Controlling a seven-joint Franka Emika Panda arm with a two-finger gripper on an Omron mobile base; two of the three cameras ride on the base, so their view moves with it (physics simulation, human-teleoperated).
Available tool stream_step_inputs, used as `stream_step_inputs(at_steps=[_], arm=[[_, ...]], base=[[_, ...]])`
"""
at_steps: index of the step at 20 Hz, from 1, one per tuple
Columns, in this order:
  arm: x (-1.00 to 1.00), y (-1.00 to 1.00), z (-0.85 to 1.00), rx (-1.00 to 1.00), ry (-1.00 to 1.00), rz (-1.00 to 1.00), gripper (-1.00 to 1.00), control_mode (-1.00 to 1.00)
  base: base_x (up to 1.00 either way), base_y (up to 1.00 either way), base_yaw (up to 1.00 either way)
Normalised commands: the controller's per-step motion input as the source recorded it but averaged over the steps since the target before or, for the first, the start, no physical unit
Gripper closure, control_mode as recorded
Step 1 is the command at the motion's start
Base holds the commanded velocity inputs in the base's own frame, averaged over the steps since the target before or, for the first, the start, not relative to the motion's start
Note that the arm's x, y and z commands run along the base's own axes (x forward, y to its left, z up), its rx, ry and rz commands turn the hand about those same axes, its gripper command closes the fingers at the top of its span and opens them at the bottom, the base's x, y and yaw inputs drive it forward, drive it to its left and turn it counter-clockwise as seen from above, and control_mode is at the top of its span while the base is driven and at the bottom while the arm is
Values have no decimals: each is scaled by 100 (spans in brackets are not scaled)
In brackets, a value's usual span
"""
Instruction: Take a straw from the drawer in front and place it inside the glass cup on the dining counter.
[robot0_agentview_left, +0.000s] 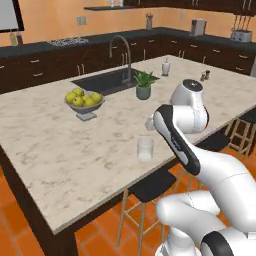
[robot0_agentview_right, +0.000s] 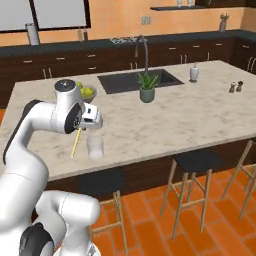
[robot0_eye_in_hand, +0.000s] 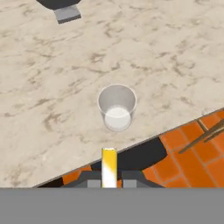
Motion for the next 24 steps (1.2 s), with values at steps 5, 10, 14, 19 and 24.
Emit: stream_step_inputs(at_steps=[5, 10, 14, 19, 24], arm=[[0, 0, 0, 0, 0, 0, 100, 100], [0, 0, 0, 0, 0, 0, 100, 100], [0, 0, 0, 0, 0, 0, 100, 100], [22, -10, 10, 1, -3, 13, 100, -100], [3, -47, 12, 22, -21, 25, 100, -100]], base=[[11, -91, 59], [39, -44, 47], [81, 0, 28], [31, 0, 9], [0, 0, 0]])
